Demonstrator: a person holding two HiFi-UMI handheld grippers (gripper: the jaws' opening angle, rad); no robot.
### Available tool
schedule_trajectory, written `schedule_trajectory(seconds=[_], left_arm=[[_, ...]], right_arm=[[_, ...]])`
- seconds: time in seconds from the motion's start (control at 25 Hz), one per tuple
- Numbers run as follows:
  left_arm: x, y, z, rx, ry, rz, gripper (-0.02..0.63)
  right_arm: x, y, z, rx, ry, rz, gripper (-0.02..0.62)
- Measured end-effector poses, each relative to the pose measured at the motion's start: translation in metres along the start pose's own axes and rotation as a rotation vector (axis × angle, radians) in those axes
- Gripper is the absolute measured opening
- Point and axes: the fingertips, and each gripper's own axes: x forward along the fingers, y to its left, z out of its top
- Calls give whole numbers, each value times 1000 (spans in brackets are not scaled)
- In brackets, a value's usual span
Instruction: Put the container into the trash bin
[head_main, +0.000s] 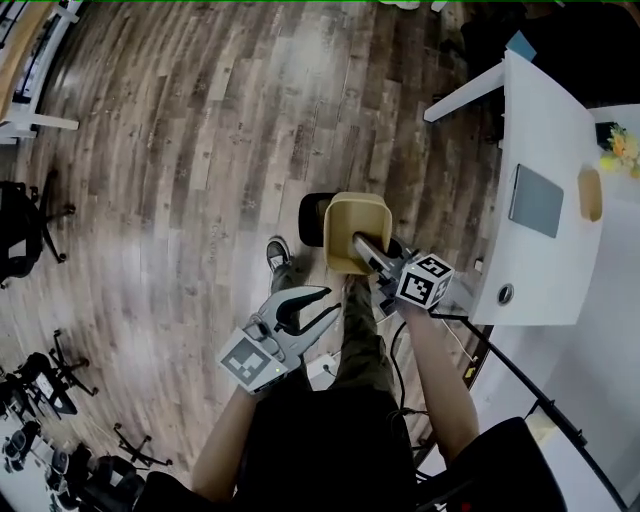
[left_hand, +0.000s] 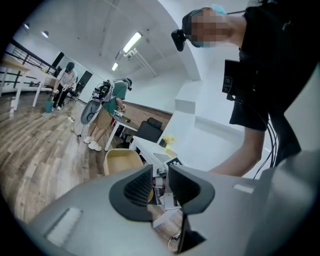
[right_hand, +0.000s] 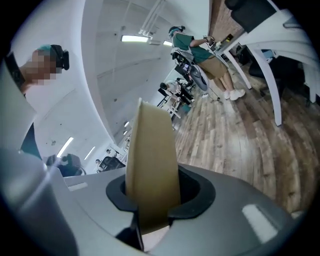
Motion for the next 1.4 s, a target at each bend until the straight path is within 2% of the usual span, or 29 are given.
schedule_trajectory(seconds=[0.28,0.48,0.6,0.84,1.08,1.32,1.4], left_arm=[[4,9,-38,-51,60,-14,97],[8,17,-62,-65,89,-22,98],[8,23,-76,-85,94,-7,97],[3,48,-101,-85,108,53,97],[6,62,-116,-70,104,58,97],[7,65,-144,-137,108,56,97],[7,68,-153,-130,114,64,97]], right_arm=[[45,-78,-75,73,128,-78,133],[71,-115,-98,194,113,-77,135],[81,-134,-113,231,114,-89,135],[100,-170,-148,255,166,-123,137],[116,-199,-168,270,182,-134,137],[127,-238,-190,277,202,-174,140],[133,-249,-199,294,207,-177,140]])
